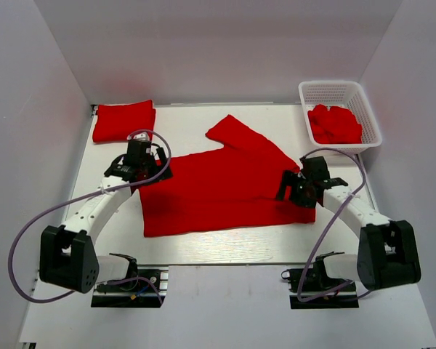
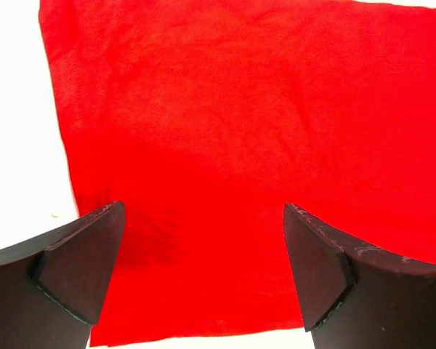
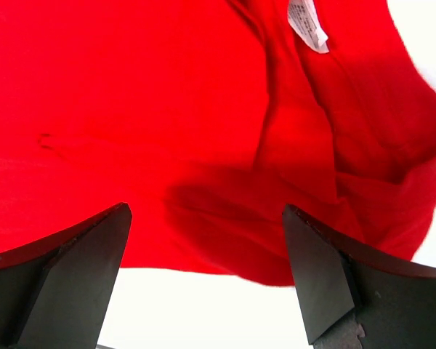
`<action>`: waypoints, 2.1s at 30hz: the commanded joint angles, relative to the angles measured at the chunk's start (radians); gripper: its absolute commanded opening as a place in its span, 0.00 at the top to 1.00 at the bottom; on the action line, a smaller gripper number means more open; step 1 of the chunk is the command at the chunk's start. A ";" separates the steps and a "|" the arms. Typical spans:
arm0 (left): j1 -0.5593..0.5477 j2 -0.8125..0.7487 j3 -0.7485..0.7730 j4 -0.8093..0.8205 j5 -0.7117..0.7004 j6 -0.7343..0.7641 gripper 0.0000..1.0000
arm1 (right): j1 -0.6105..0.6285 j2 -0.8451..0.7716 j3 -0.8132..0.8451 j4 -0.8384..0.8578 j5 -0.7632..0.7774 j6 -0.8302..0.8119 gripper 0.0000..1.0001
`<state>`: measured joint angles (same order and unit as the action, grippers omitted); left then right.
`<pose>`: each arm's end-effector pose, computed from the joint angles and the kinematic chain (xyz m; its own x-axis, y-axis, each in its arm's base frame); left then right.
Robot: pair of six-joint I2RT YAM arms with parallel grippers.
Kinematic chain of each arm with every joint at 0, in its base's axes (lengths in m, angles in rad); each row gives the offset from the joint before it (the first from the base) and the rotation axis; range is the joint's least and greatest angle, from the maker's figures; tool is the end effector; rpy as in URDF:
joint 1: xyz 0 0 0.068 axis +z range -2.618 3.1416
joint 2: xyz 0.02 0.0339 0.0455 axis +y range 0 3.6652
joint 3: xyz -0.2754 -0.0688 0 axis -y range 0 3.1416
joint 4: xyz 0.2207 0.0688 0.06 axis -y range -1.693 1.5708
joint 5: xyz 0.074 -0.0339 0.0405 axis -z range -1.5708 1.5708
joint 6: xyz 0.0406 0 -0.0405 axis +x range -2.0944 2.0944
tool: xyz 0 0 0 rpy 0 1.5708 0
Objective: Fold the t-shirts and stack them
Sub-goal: Fold the flattened tshirt in 1/3 of the way
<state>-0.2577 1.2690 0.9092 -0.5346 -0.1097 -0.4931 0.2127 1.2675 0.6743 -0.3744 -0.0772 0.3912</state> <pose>0.2307 -0.0562 0.2657 -0.7528 -0.2882 -0.5918 -0.1922 0.9561 -0.2211 0.2136 0.0493 0.2084 -0.8407 0.2074 -0.5002 0.0728 0.9587 0.2750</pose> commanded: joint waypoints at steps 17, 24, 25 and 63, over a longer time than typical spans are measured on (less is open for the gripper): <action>0.009 0.052 0.002 -0.016 -0.047 0.031 0.00 | 0.004 0.122 0.065 0.135 -0.026 -0.025 0.10; 0.009 0.061 0.002 -0.016 -0.047 0.031 0.00 | 0.002 0.161 0.074 0.187 -0.019 0.001 0.33; 0.009 0.070 0.002 -0.016 -0.047 0.031 0.00 | 0.004 0.164 0.074 0.186 -0.022 0.000 0.38; 0.018 0.109 0.030 -0.016 -0.047 0.041 0.00 | 0.050 0.369 0.297 0.269 -0.151 0.006 1.00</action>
<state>-0.2443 1.3834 0.9100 -0.5533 -0.1432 -0.4603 0.2405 1.6226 0.9024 -0.1532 -0.1871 0.4084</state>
